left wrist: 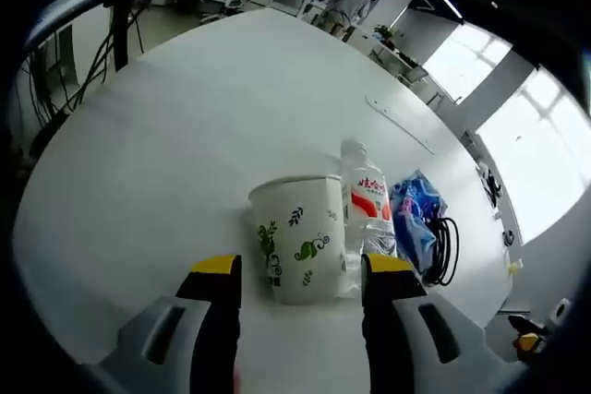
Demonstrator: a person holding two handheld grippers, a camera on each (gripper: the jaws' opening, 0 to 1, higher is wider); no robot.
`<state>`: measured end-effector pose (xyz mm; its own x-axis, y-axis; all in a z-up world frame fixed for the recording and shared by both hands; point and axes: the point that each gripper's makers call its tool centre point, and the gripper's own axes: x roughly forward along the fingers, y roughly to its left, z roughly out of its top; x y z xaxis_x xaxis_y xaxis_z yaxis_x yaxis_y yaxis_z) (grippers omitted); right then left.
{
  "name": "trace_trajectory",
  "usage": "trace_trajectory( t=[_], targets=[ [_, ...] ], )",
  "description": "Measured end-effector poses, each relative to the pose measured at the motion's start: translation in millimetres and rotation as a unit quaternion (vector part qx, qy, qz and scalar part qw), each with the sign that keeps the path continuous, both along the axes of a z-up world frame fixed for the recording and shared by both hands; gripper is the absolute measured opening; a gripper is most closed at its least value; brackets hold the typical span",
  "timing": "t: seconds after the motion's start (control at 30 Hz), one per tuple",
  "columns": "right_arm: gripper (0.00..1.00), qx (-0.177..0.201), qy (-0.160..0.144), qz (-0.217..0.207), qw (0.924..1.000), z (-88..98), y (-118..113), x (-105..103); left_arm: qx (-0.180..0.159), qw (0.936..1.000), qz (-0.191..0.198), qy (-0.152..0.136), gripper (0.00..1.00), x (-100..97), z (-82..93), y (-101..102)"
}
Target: Arrange the tabletop items into an orderly group along one side of the table until the central work area is clear of visible clutter.
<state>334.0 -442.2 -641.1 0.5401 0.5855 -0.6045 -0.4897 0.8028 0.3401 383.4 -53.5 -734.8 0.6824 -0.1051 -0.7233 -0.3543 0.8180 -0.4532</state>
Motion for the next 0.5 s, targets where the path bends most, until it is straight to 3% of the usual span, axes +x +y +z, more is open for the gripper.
trace_trajectory(
  t=[0.23,0.4,0.5],
  targets=[
    [0.66,-0.002,0.003,0.003,1.0,-0.1,7,-1,-0.002,0.9999,-0.008,0.006,0.51,5.5,-8.0,-1],
    [0.65,-0.003,0.002,0.006,1.0,0.9,9,2,-0.007,0.9997,-0.021,0.009,0.43,7.5,-16.2,-2],
    [0.65,-0.004,0.001,0.007,1.0,1.7,10,3,0.008,0.999,-0.043,0.012,0.39,4.6,-15.9,-4]
  ],
)
